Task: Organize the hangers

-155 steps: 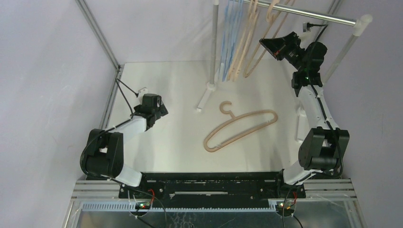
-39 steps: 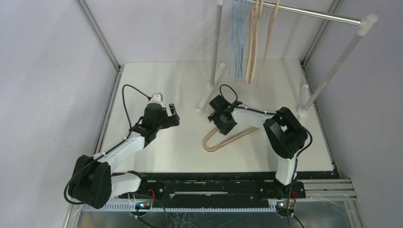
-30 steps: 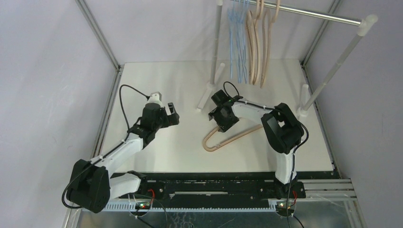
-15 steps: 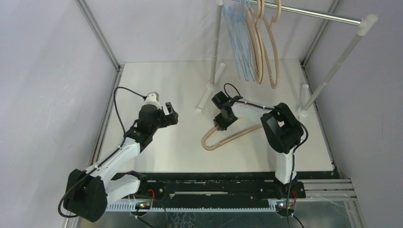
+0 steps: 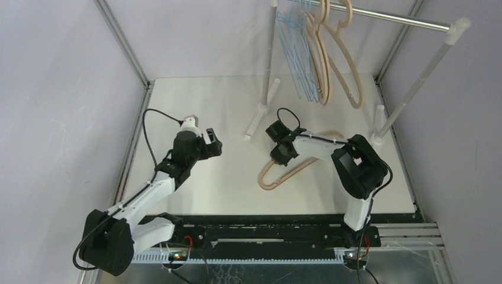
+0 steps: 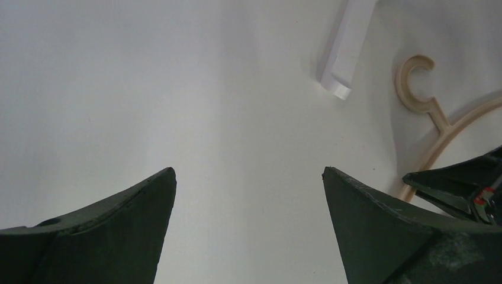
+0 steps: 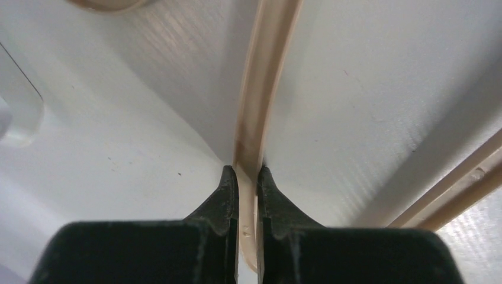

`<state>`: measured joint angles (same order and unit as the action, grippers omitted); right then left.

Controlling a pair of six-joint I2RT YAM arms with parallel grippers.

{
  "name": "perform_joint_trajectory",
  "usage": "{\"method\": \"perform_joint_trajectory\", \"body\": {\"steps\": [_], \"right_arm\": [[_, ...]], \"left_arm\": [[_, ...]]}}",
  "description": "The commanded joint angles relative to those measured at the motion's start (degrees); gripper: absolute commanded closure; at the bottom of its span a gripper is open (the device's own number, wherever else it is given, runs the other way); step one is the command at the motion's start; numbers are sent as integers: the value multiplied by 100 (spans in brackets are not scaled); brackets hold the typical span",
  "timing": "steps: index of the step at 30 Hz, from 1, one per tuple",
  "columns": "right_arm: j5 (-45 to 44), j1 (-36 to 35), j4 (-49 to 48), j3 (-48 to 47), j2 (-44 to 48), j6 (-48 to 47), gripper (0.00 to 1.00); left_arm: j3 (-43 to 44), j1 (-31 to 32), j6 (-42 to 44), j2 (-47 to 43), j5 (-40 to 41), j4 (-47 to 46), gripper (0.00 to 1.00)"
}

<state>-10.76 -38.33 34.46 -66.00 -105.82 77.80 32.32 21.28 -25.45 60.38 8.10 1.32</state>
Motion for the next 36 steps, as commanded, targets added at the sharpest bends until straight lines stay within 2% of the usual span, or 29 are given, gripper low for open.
{"method": "perform_joint_trajectory", "body": {"steps": [1, 6, 11, 23, 30, 36], "right_arm": [[-748, -275, 207, 437, 219, -1070, 100], [-977, -683, 4, 733, 939, -1499, 100], [-844, -920, -341, 1472, 1926, -1792, 100], [-523, -1141, -352, 3030, 5172, -2220, 100], [-10, -785, 701, 2715, 7045, -2713, 100], [439, -339, 1607, 1775, 7554, -3294, 100]], "left_arm": [[12, 37, -47, 157, -118, -250, 2], [5, 43, -73, 314, -83, -315, 2], [60, 84, -10, 420, 20, -297, 2], [413, 527, 71, 955, 393, -230, 4], [668, 887, 73, 1125, 759, -56, 4], [788, 1002, 23, 1152, 972, 0, 4]]}}
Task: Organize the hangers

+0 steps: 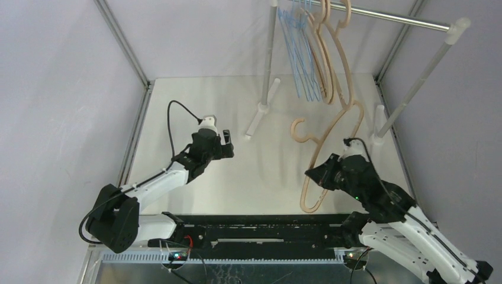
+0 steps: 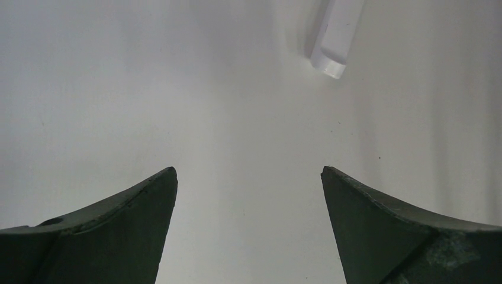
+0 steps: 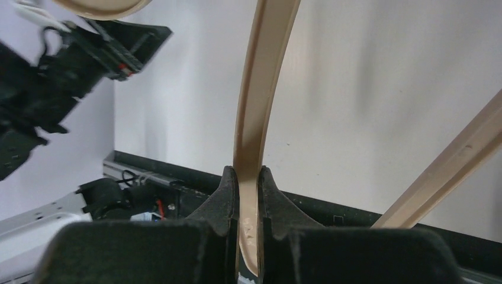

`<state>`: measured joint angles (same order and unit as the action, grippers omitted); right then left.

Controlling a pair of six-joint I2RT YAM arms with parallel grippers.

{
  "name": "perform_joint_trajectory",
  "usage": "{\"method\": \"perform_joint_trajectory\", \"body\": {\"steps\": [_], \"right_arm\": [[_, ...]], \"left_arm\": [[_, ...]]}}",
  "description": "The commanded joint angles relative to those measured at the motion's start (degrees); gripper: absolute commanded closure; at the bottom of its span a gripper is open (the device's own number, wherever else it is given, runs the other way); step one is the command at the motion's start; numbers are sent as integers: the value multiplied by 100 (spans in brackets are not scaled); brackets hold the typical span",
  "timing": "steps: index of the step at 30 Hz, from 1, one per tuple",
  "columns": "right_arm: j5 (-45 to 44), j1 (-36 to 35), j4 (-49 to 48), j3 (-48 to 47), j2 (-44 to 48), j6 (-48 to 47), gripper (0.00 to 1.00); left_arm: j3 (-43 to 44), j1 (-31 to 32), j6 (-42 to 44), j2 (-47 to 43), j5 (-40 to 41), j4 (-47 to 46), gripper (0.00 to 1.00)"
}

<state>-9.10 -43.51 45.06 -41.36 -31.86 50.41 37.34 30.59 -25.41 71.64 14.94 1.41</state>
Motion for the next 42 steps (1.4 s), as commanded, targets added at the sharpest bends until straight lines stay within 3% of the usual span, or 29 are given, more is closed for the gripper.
{"method": "perform_joint_trajectory", "body": {"steps": [1, 7, 15, 31, 37, 42], "right_arm": [[275, 241, 670, -861, 175, -642, 100], [672, 749, 1156, -1798, 144, -1030, 100], [1248, 1263, 1454, -2379, 49, -1249, 100], [973, 1415, 1403, -3745, -491, -1502, 100], [1623, 1800, 816, -3895, -974, -1466, 100], [2963, 2915, 369, -3839, -1231, -1445, 100]], "left_arm": [[328, 89, 23, 48, 316, 17, 4], [442, 160, 44, 146, 390, 79, 4], [436, 176, 54, 219, 448, 73, 4], [425, 185, 62, 298, 422, 35, 4], [376, 185, 62, 235, 444, 34, 4], [353, 184, 71, 197, 450, 25, 4]]}}
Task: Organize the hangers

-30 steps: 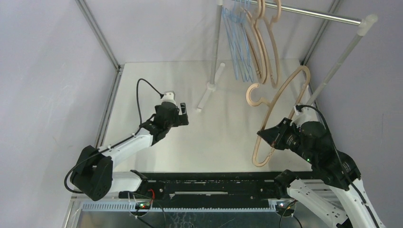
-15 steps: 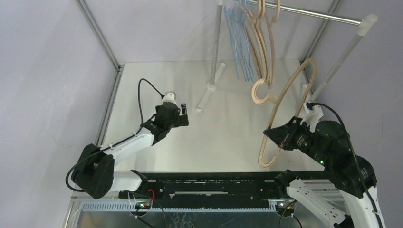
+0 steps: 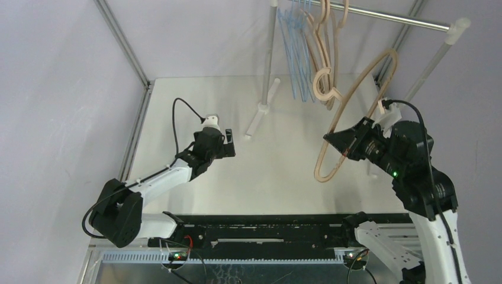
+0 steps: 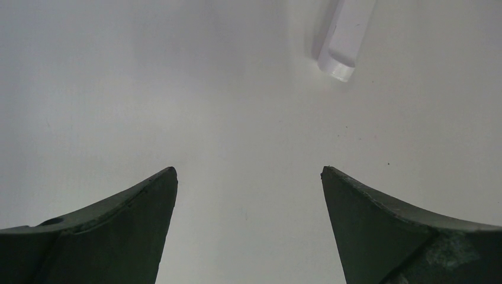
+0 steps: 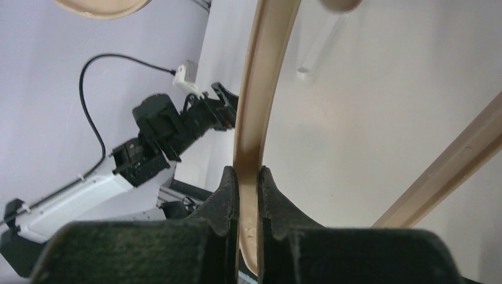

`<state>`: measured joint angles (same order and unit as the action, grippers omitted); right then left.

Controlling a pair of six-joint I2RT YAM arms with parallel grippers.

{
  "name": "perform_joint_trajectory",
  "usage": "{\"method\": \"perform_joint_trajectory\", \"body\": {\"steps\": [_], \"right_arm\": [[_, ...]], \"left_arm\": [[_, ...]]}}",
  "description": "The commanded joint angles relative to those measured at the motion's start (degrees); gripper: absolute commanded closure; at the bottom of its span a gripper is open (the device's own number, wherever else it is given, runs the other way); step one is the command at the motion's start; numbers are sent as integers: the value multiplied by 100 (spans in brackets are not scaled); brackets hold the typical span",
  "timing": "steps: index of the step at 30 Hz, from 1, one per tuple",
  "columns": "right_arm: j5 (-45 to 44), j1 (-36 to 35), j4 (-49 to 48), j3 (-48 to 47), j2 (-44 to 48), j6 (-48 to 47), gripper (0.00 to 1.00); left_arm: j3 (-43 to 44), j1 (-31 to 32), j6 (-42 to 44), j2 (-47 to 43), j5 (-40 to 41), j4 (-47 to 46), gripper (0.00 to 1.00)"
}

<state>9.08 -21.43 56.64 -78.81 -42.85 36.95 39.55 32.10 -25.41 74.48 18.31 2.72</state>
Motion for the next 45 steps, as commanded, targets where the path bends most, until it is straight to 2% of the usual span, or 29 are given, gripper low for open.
{"method": "perform_joint_trajectory", "body": {"steps": [1, 6, 9, 13, 20, 24, 36, 40, 45], "right_arm": [[1515, 1018, -923, -77, -175, -69, 100], [3480, 2642, -1726, 162, -333, 346, 100], [4418, 3333, -2375, 364, -416, 755, 100], [5048, 3453, -3389, 591, -673, 1309, 100], [5345, 3817, -5287, 717, -1085, 2404, 100], [5497, 4145, -6066, 647, -1450, 2958, 100], [5556, 4525, -8201, 797, -2563, 4380, 100], [5376, 4529, -8782, 805, -2822, 4725, 100], [5189, 4528, -8835, 793, -3122, 4689, 100]], "left_arm": [[140, 33, 71, -69, 112, -110, 4], [149, 33, 79, 13, 118, -110, 4], [173, 33, 92, 54, 153, -101, 4], [217, 33, 125, 119, 173, -79, 4], [248, 34, 132, 228, 195, -64, 4], [321, 33, 159, 338, 224, -15, 4], [398, 33, 180, 544, 322, -21, 4], [408, 35, 177, 653, 257, -61, 4], [362, 33, 189, 689, 265, -112, 4]]}}
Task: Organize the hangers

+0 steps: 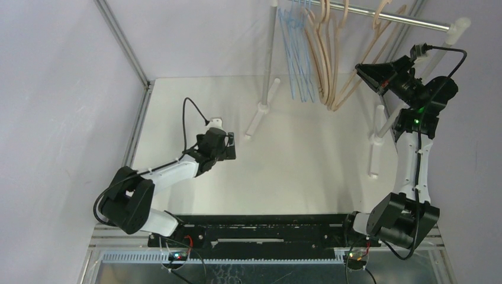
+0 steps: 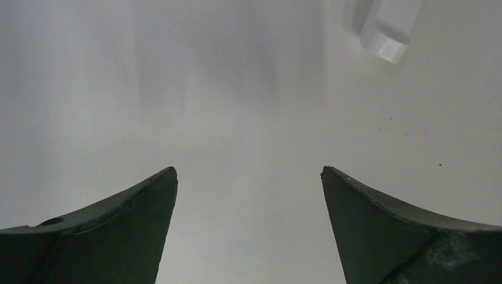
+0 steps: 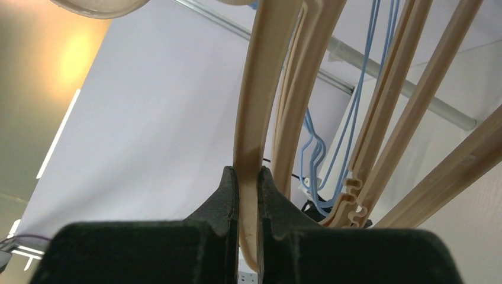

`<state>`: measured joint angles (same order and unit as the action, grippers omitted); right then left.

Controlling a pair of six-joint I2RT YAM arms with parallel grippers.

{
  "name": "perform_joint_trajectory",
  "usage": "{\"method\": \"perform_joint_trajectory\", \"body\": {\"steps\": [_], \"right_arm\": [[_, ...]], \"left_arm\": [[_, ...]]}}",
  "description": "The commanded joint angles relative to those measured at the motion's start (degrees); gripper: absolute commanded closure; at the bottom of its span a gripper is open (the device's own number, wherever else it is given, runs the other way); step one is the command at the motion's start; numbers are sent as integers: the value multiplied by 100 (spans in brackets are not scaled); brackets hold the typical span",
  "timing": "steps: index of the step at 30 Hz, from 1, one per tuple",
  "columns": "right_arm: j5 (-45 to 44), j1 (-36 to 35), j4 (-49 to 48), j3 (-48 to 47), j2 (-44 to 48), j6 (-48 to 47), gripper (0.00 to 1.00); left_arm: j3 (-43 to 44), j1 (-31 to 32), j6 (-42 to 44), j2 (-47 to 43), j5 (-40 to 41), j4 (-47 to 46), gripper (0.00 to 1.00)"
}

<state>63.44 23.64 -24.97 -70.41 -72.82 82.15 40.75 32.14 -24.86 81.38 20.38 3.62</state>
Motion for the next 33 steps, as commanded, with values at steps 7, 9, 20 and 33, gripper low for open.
{"method": "perform_joint_trajectory", "body": {"steps": [7, 9, 20, 33], "right_arm": [[-328, 23, -759, -96, -737, 60, 100], [-303, 27, -858, -96, -880, 45, 100], [-228, 15, -178, -42, -946, -727, 45], [-1410, -57, 3290, -60, 1075, -3617, 7]], "left_arm": [[265, 29, 157, -13, 56, -210, 3], [264, 29, 165, -2, 53, -225, 3], [238, 33, 159, 60, 89, -300, 0], [216, 29, 148, 119, 60, -318, 1]]}}
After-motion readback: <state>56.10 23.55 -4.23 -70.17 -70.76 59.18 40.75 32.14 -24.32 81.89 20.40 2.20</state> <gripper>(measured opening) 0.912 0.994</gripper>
